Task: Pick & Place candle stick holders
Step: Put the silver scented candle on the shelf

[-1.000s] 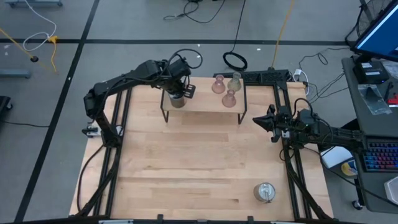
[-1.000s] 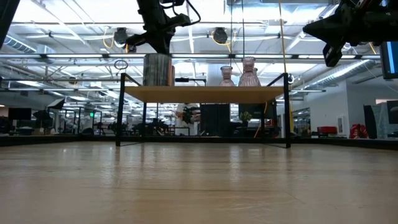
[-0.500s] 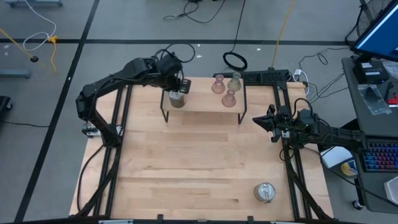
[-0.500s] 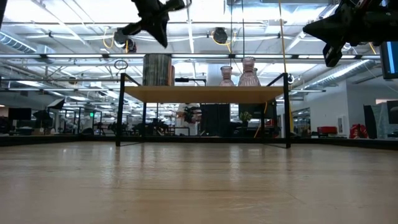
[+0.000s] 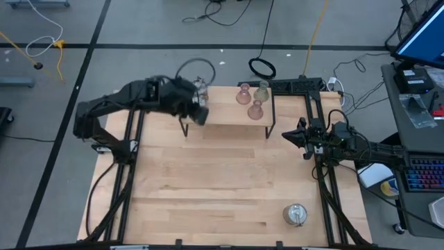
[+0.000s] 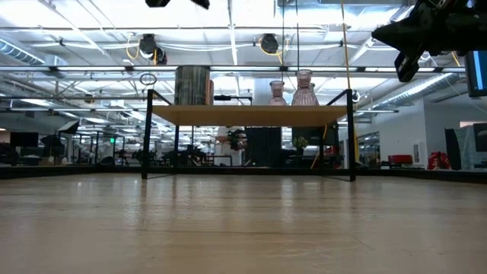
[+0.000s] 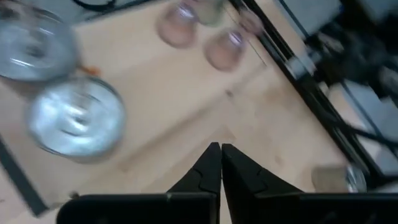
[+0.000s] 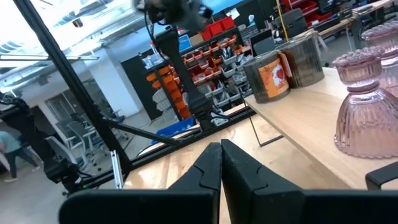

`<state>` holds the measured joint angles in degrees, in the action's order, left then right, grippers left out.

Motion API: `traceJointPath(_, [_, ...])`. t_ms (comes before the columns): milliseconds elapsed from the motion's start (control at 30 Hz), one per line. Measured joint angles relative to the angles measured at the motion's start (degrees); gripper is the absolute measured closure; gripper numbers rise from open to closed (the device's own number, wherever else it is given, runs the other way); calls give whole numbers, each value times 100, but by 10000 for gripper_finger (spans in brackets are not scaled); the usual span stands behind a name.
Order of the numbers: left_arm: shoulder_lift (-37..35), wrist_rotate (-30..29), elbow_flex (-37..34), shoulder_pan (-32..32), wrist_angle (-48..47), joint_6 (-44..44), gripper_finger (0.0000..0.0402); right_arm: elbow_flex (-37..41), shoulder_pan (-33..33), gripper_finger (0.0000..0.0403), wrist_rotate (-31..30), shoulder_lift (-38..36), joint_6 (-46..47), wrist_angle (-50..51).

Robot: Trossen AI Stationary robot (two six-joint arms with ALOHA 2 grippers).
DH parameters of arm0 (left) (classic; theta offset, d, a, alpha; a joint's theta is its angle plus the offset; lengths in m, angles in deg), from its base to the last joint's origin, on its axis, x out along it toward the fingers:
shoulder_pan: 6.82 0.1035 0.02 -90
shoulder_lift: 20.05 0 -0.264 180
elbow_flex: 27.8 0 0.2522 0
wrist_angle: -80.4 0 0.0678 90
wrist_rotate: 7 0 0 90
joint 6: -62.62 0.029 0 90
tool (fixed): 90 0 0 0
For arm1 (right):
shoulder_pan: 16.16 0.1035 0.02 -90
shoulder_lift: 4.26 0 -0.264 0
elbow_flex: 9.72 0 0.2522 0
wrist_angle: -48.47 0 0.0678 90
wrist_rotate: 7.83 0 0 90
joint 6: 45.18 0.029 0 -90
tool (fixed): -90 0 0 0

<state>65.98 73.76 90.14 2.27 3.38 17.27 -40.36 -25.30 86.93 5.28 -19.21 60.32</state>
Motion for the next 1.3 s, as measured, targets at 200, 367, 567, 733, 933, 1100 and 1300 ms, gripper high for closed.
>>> traceJointPath(200, [195,-228,4,-1019,69,-28,390,0,0,403,2,-1,37,-2])
traceJointPath(367, [397,-640,2,-1780,67,-226,399,0,0,403,14,-1,52,-4])
traceJointPath(567, [580,-1442,2,-2572,50,-585,395,0,0,403,441,0,434,-37])
traceJointPath(733, [589,-2189,2,-3090,32,-880,397,0,-2,403,1095,0,480,-217])
traceJointPath(933, [589,-2685,2,-3494,-178,-1280,399,-16,0,403,1720,4,308,-878])
traceJointPath(1100, [529,-2729,-434,-3597,-215,-1703,399,-160,2,403,2088,150,290,-1032])
traceJointPath(1300, [128,-2723,-1403,-3639,8,-2268,396,-456,4,403,2256,586,177,-1029])
